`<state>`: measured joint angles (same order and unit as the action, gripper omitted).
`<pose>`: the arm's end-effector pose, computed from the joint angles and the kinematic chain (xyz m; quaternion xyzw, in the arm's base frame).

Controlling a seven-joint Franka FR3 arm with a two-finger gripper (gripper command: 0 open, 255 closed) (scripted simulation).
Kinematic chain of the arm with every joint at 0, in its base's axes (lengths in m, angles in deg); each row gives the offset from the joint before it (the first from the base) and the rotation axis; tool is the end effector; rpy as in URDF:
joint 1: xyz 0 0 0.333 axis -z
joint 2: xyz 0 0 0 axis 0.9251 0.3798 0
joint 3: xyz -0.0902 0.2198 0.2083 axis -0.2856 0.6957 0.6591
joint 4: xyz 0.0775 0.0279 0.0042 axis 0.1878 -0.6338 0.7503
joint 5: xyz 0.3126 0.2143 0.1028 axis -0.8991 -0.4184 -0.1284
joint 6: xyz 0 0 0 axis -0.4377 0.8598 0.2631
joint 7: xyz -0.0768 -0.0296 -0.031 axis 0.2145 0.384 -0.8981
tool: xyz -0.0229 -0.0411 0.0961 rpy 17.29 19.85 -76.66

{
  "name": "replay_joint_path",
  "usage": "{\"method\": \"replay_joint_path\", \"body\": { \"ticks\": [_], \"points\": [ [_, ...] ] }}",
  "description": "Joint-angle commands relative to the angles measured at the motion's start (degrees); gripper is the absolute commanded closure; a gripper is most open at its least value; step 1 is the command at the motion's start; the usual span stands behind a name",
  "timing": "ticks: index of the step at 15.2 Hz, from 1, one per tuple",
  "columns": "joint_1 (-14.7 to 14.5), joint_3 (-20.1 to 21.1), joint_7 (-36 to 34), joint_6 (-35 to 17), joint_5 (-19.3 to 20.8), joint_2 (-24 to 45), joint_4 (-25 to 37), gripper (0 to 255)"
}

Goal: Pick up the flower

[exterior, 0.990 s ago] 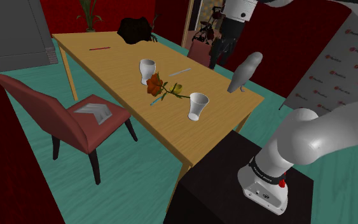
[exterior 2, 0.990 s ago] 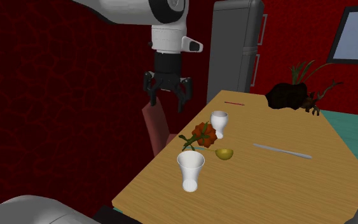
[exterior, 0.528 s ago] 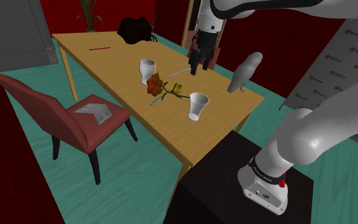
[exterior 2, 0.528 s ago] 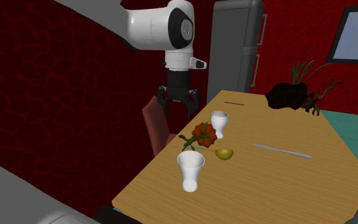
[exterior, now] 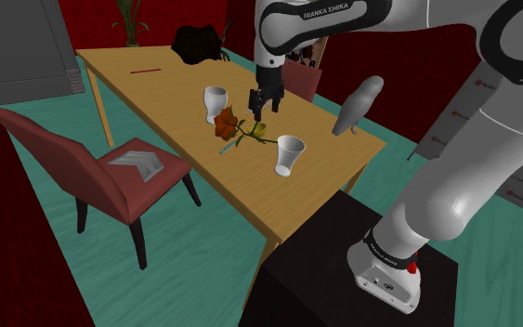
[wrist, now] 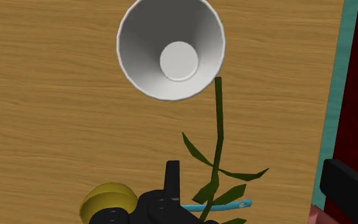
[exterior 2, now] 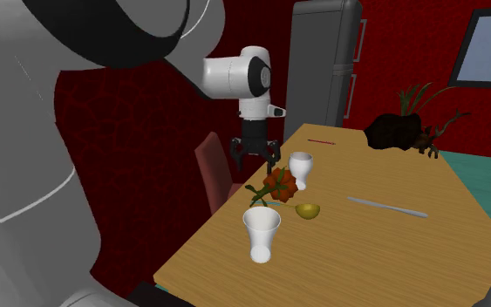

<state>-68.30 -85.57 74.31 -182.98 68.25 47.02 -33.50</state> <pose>0.5277 0.0062 0.4462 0.9970 0.0054 -0.0702 0.0323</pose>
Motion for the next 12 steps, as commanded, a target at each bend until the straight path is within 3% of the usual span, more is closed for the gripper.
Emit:
{"method": "replay_joint_path", "body": {
  "ticks": [1, 8, 12],
  "points": [
    [0.05, -0.01, -0.14, -0.26, 1.18, 4.79, 3.39, 0],
    [-0.59, -0.26, -1.25, -0.13, 4.88, 21.05, 15.88, 0],
    [-0.58, -0.31, -1.6, -2.73, 5.01, 22.32, 14.53, 0]
  ]
}}
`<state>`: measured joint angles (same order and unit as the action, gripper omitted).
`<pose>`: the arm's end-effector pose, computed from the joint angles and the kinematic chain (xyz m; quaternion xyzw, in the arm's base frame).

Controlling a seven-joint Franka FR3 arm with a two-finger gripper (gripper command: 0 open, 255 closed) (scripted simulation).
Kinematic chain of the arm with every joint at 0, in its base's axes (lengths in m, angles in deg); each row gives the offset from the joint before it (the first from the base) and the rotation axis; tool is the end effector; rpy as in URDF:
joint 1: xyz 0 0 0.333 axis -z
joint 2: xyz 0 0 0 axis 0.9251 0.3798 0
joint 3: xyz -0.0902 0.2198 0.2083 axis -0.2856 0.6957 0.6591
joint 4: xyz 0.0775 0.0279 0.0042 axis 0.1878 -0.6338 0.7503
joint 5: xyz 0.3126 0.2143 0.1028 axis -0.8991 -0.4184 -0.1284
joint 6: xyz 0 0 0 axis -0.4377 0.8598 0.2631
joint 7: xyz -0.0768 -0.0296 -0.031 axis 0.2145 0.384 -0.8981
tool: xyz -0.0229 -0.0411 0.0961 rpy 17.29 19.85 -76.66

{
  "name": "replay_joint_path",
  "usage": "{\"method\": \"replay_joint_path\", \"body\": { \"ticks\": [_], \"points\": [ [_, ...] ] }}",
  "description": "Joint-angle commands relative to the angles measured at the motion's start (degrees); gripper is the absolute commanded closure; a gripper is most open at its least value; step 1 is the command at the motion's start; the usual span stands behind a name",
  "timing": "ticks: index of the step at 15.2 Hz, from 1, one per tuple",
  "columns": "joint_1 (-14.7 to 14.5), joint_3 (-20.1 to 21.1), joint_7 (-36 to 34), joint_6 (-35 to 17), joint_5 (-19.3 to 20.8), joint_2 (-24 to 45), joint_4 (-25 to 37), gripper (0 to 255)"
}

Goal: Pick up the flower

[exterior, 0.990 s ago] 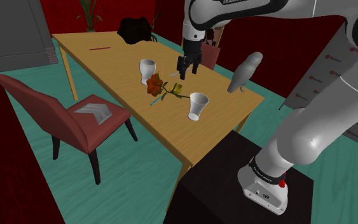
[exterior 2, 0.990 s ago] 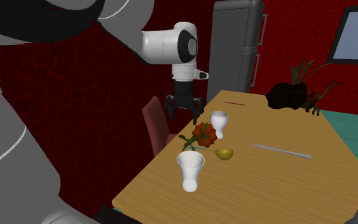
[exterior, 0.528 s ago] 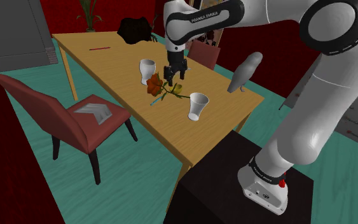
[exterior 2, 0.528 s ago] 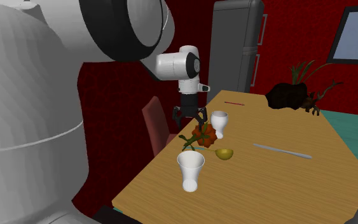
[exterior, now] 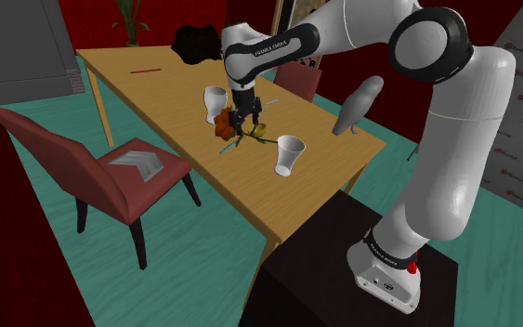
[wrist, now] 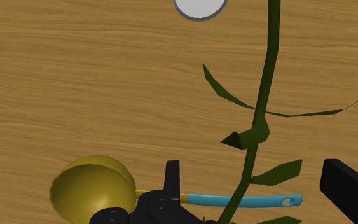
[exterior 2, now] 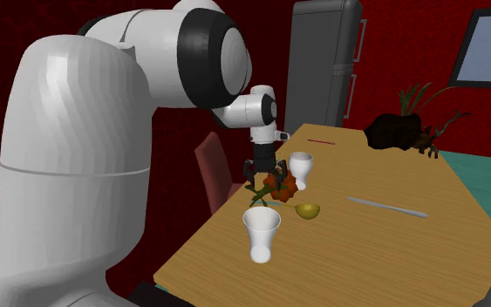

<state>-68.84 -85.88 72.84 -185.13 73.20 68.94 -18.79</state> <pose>0.6171 0.0043 0.3432 0.9910 0.0157 -0.1118 0.0720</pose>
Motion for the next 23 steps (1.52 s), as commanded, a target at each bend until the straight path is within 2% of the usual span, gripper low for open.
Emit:
{"method": "replay_joint_path", "body": {
  "ticks": [1, 5, 6, 15, 23],
  "points": [
    [-0.03, -0.01, -0.22, -1.22, 0.09, 0.75, -0.48, 0],
    [-0.01, -0.04, -0.45, -2.85, 0.19, 1.67, -1.2, 0],
    [0.02, -0.05, -0.41, -2.86, 0.2, 1.73, -1.16, 255],
    [-0.01, -0.03, -0.45, -2.85, 0.19, 1.68, -1.2, 255],
    [-0.06, 0.04, 0.26, 2.3, -0.09, -0.99, 1.32, 255]
  ]
}}
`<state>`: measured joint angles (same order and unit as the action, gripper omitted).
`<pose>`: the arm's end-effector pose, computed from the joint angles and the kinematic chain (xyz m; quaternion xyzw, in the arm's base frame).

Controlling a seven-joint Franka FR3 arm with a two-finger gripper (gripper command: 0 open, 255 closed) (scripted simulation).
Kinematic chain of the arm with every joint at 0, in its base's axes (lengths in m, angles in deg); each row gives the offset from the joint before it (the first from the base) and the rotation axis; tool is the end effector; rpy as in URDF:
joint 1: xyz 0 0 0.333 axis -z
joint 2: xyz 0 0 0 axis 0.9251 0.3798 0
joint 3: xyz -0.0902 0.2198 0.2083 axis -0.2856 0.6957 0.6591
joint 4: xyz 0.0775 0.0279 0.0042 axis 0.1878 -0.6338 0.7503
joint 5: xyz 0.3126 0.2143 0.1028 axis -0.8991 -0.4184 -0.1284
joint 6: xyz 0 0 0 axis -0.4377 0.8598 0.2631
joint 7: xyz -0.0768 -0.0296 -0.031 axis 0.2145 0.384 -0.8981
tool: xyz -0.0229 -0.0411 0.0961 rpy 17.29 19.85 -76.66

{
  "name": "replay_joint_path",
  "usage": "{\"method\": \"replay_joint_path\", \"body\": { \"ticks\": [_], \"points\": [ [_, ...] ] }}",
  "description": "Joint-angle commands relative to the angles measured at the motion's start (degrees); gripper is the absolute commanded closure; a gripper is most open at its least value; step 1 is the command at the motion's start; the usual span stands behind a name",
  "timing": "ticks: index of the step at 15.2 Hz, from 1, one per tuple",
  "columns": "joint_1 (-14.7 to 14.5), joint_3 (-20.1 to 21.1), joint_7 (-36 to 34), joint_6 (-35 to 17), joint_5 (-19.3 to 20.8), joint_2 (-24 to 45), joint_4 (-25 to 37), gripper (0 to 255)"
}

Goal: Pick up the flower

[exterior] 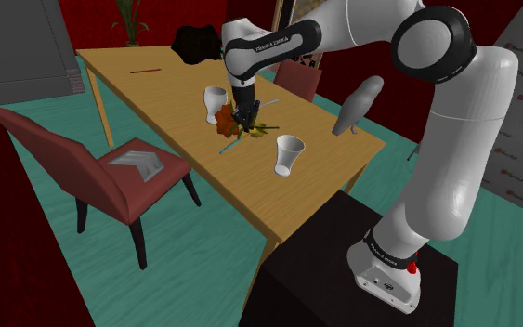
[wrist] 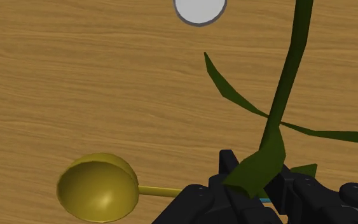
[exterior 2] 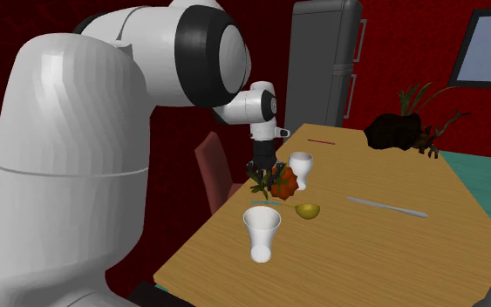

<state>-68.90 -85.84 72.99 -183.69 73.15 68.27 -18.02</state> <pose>0.6172 0.0050 0.3547 0.9910 0.0160 -0.1118 0.0723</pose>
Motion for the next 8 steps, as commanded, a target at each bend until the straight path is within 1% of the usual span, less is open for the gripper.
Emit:
{"method": "replay_joint_path", "body": {
  "ticks": [1, 8],
  "points": [
    [-0.01, 0.01, 0.2, 1.51, -0.07, -0.6, 0.94, 255],
    [-0.07, 0.05, 0.74, 5.64, -0.24, -2.16, 3.54, 255]
  ]
}}
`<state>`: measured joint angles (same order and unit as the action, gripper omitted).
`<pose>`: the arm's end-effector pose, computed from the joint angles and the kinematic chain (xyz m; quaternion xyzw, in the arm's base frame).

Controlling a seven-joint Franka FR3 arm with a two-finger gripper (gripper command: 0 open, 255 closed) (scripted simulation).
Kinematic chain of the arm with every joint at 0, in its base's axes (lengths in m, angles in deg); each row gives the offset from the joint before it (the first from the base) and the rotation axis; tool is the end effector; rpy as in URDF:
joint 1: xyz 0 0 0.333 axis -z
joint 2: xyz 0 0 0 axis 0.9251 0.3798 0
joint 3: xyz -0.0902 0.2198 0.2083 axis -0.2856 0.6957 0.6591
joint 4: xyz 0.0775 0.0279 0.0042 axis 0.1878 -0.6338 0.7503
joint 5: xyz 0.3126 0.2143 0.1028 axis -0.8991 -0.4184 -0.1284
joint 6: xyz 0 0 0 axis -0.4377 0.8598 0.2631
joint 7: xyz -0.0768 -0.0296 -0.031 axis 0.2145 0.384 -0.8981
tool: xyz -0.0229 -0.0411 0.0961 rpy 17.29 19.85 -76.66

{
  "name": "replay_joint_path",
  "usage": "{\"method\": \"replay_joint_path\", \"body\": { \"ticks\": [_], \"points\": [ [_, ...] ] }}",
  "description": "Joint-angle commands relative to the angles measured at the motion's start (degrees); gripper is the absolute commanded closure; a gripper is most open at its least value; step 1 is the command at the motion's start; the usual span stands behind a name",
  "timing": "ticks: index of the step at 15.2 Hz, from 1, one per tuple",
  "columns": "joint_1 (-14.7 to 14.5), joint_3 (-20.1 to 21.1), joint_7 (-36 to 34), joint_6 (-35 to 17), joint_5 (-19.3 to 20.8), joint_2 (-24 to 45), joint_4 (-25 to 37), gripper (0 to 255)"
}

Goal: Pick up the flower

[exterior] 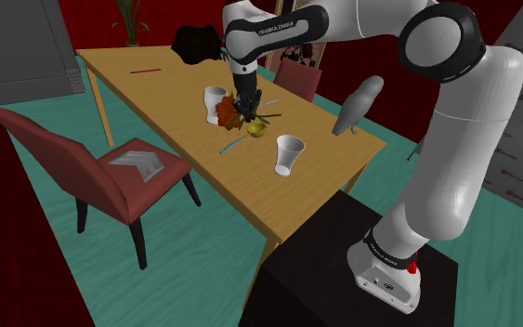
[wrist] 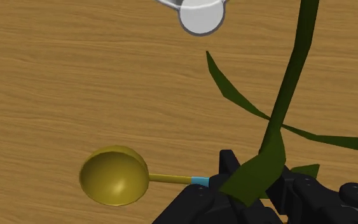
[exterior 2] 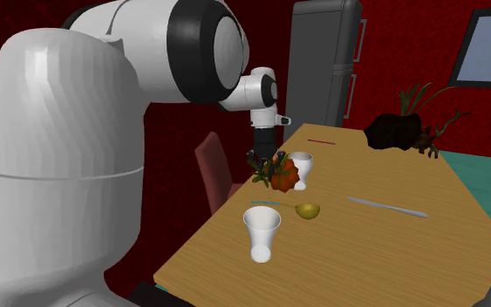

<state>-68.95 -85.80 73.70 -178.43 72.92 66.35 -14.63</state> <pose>0.6182 0.0047 0.3959 0.9910 0.0158 -0.1118 0.0723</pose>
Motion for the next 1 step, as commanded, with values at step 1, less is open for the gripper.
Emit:
{"method": "replay_joint_path", "body": {
  "ticks": [1],
  "points": [
    [-0.01, 0.01, 0.04, 0.39, -0.01, -0.24, 0.16, 255]
  ]
}}
